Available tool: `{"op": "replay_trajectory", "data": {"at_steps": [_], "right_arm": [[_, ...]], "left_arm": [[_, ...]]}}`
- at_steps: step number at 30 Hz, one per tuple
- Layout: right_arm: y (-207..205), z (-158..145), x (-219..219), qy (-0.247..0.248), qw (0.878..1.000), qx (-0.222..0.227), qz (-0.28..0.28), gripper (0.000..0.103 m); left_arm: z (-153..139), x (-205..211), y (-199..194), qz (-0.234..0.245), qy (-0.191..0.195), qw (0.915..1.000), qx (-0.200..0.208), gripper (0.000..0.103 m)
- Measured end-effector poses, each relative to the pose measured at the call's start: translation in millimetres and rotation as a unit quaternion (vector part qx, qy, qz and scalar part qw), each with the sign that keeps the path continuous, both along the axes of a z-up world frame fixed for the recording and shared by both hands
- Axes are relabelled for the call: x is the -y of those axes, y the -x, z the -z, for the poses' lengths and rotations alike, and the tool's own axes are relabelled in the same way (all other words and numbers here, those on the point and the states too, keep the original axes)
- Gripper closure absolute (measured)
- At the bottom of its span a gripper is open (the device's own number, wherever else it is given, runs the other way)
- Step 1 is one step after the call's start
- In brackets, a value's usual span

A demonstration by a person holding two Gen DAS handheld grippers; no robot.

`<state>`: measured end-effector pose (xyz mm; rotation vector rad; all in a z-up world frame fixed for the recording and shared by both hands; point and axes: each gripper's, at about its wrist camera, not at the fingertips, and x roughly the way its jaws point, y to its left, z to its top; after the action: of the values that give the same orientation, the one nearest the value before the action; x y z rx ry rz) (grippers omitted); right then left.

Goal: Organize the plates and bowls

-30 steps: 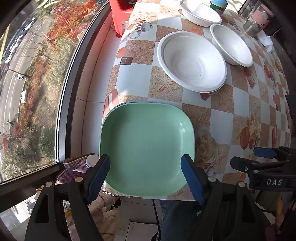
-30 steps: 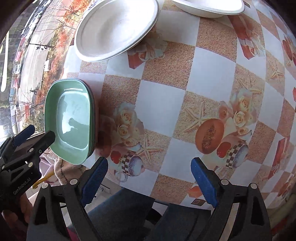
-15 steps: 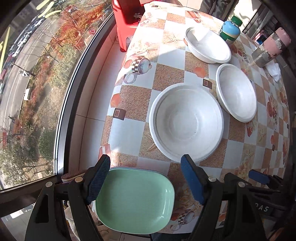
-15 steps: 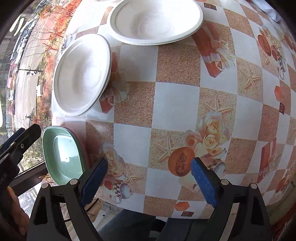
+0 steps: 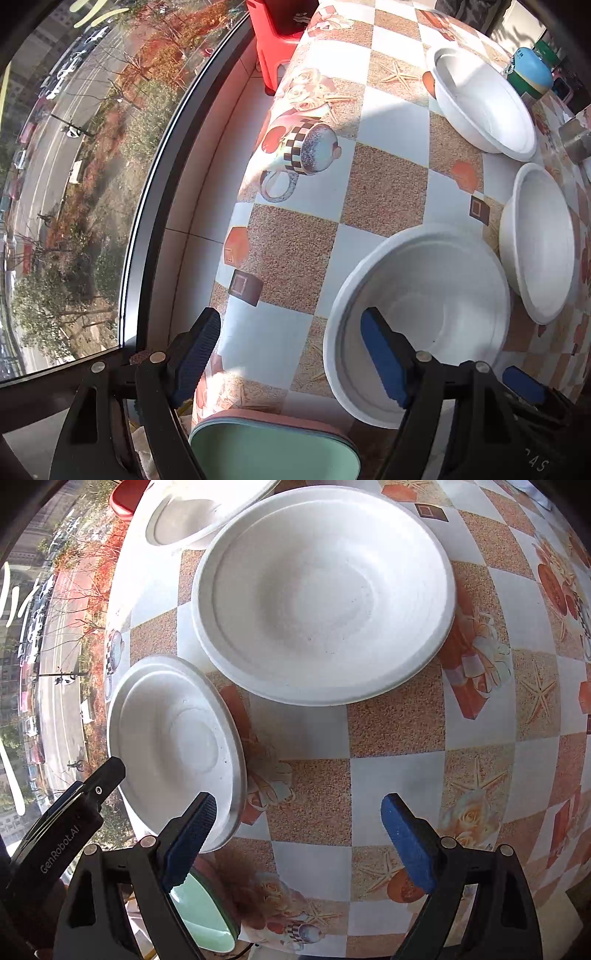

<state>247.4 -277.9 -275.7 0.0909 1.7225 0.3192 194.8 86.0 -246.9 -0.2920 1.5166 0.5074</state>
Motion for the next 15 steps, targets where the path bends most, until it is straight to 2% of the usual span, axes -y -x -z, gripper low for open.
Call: {"op": "replay_trajectory", "data": {"at_steps": [2,4,5,6,7,8,9,12,13,15], "right_arm": [[-2.3,2.1,-6.2,-0.007,1.0,-0.003,-0.002,0.011],[-2.7,5.8,-12.4,-0.011,1.0,-0.007,-0.003,0.016],[-3.2,8.4,-15.9,-0.013,1.0,-0.01,-0.002,0.03],[-2.0,10.6,-18.1,-0.014,1.0,-0.016,-0.003,0.04],[-1.0,14.6,-20.0,-0.017,1.0,-0.026,-0.001,0.04],[-1.1,17.1,-20.7,-0.028,0.999,-0.038,0.001,0.04],[-1.9,15.3,-21.9,-0.038,0.999,-0.037,0.0,0.055],[-0.5,19.4,-29.5,-0.06,0.996,-0.056,-0.028,0.078],[1.9,19.2,-29.7,-0.061,0.996,-0.06,-0.033,0.083],[11.3,17.5,-31.3,-0.067,0.995,-0.065,-0.047,0.087]], "left_arm": [[8.0,-1.7,-2.3,-0.003,0.013,0.9999,-0.008,0.03],[18.8,-2.9,-3.1,-0.005,0.037,0.9991,-0.022,0.05],[23.6,-3.3,-2.9,-0.009,0.055,0.9981,-0.026,0.056],[27.5,-2.3,-2.8,-0.008,0.075,0.9967,-0.031,0.071],[29.7,0.0,-2.8,-0.006,0.085,0.9958,-0.034,0.071],[27.7,3.2,-3.3,0.001,0.076,0.9966,-0.031,0.071],[25.8,7.6,-3.4,0.013,0.076,0.9966,-0.03,0.072],[22.3,26.1,-1.7,0.042,0.079,0.9954,-0.035,0.075],[21.1,30.3,0.0,0.048,0.074,0.9954,-0.036,0.075],[21.8,42.8,3.8,0.054,0.081,0.9945,-0.039,0.075]]}}
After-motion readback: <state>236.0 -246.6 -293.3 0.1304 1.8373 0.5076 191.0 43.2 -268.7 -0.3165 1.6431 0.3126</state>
